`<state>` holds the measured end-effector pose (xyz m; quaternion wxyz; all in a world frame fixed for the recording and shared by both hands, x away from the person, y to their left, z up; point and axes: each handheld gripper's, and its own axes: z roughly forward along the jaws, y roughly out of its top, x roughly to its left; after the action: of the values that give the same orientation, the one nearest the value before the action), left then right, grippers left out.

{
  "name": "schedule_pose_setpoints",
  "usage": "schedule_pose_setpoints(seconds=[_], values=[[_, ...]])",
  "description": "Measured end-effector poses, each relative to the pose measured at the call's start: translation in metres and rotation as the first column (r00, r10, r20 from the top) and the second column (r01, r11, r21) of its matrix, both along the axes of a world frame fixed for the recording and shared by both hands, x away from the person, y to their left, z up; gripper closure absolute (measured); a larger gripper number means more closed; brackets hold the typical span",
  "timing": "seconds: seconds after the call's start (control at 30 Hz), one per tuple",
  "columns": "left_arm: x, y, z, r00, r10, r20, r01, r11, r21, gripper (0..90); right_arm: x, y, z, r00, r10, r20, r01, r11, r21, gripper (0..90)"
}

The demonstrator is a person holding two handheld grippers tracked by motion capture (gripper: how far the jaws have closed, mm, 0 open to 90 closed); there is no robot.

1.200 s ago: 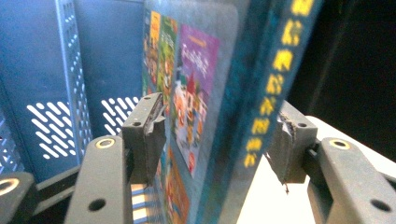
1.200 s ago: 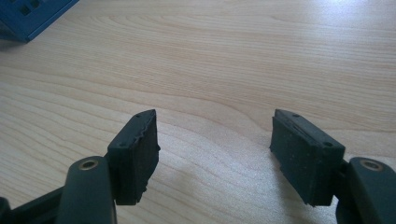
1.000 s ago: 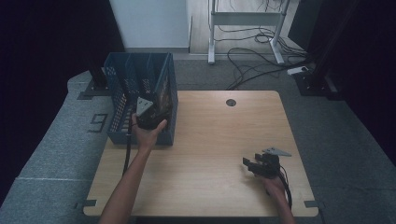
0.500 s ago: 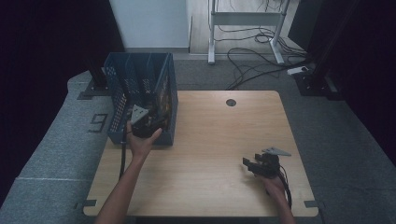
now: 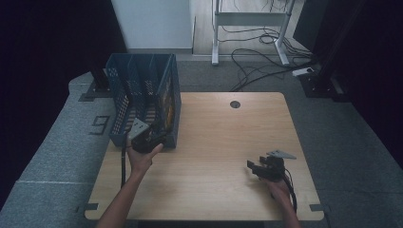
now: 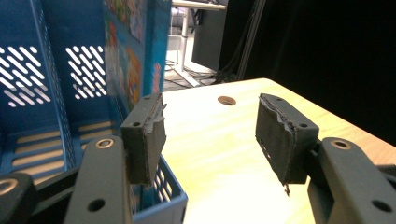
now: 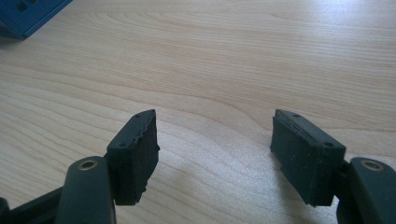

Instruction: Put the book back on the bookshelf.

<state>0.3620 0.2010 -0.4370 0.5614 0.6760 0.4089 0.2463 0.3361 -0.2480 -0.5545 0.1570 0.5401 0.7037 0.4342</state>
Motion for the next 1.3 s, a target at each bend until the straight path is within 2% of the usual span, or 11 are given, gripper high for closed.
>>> schedule_pose_setpoints(seconds=[0.2,0.33,0.47,0.8,0.97,1.03,1.3], values=[[-0.017,0.003,-0.019,0.9989,-0.038,-0.029,0.039,0.9993,0.002,41.4,0.000,0.001,0.000,1.0000,-0.004,-0.004,0.004,1.000,0.000,31.1],[-0.026,0.003,-0.034,0.9963,-0.058,-0.063,0.058,0.9983,0.008,41.2,0.000,0.000,0.000,0.9999,-0.007,-0.009,0.007,1.000,0.001,31.1],[-0.030,0.003,-0.050,0.9882,-0.084,-0.129,0.085,0.9964,0.006,40.0,0.000,0.000,0.000,0.9999,-0.008,-0.010,0.008,1.000,0.000,31.1],[-0.040,0.006,-0.077,0.9697,-0.102,-0.222,0.112,0.9932,0.032,37.8,0.000,0.001,0.000,0.9999,-0.003,-0.014,0.003,1.000,0.001,31.0],[-0.042,0.008,-0.088,0.9609,-0.106,-0.256,0.117,0.9927,0.029,37.2,0.000,0.000,0.000,0.9999,-0.007,-0.014,0.007,1.000,0.003,30.9],[-0.042,0.009,-0.090,0.9569,-0.107,-0.270,0.113,0.9935,0.010,37.1,0.000,0.000,0.000,0.9999,-0.007,-0.014,0.007,1.000,0.003,30.9],[-0.039,0.009,-0.087,0.9573,-0.094,-0.273,0.107,0.9936,0.035,35.3,0.000,0.000,0.000,0.9998,-0.004,-0.018,0.004,1.000,0.008,30.9]])
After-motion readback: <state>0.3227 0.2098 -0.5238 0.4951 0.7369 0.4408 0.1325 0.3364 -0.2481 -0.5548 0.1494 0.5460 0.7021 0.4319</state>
